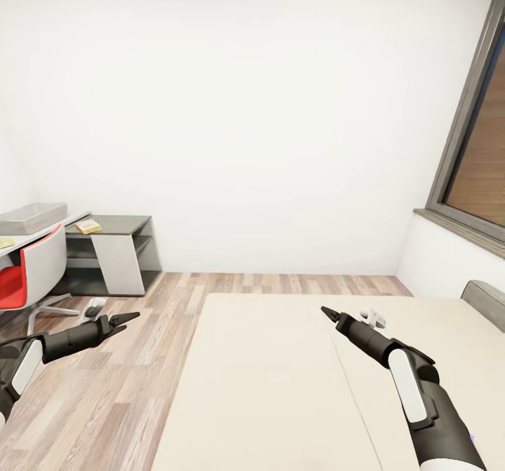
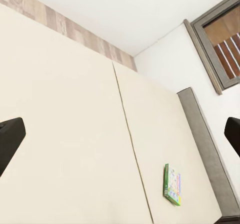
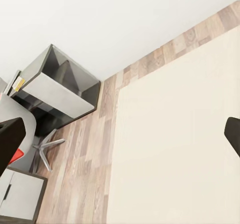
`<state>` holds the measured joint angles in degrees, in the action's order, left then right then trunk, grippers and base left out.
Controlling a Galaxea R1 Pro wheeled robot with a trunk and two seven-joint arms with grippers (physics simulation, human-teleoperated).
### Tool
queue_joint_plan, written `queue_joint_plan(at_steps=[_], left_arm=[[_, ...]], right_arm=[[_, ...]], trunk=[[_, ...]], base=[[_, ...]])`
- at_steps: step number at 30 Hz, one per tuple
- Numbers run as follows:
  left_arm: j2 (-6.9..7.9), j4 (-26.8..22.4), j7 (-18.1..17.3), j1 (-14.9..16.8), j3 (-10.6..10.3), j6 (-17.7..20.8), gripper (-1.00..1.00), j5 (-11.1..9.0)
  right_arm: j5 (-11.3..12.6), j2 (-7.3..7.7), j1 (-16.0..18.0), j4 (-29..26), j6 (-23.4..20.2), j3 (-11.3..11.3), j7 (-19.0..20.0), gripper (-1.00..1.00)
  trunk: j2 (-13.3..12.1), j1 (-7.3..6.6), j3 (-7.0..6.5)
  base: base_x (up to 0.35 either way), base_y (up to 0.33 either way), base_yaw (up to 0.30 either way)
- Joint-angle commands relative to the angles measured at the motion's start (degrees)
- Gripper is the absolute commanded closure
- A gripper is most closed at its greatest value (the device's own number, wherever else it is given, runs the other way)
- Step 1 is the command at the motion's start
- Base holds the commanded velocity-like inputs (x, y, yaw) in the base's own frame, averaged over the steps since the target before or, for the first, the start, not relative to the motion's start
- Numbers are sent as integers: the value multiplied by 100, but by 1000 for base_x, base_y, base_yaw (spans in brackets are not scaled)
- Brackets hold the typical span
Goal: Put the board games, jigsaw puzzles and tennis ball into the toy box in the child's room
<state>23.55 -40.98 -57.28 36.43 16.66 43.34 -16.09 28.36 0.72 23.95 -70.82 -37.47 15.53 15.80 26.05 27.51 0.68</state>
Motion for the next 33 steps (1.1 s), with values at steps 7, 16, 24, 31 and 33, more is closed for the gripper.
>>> queue_joint_plan(at_steps=[7,16,24,31,33], left_arm=[[0,2,-4,2,4,34,-100,-17],[0,2,0,4,4,34,-100,-17],[-7,2,0,3,4,34,-100,-17],[-36,2,-2,4,4,34,-100,-17],[-40,2,-2,3,4,34,-100,-17]], right_arm=[[4,-1,4,-2,-36,12,20,-100],[3,-1,4,-2,-37,12,20,-100],[6,-1,4,-2,-38,12,20,-100],[4,-1,4,-2,-39,12,20,-100],[5,-1,4,-2,-39,12,20,-100]], trunk=[[8,3,7],[8,3,7],[8,3,7],[8,3,7],[8,3,7]], base=[[-5,-5,0],[0,-17,0],[0,-225,0],[0,-287,0],[0,-293,0]])
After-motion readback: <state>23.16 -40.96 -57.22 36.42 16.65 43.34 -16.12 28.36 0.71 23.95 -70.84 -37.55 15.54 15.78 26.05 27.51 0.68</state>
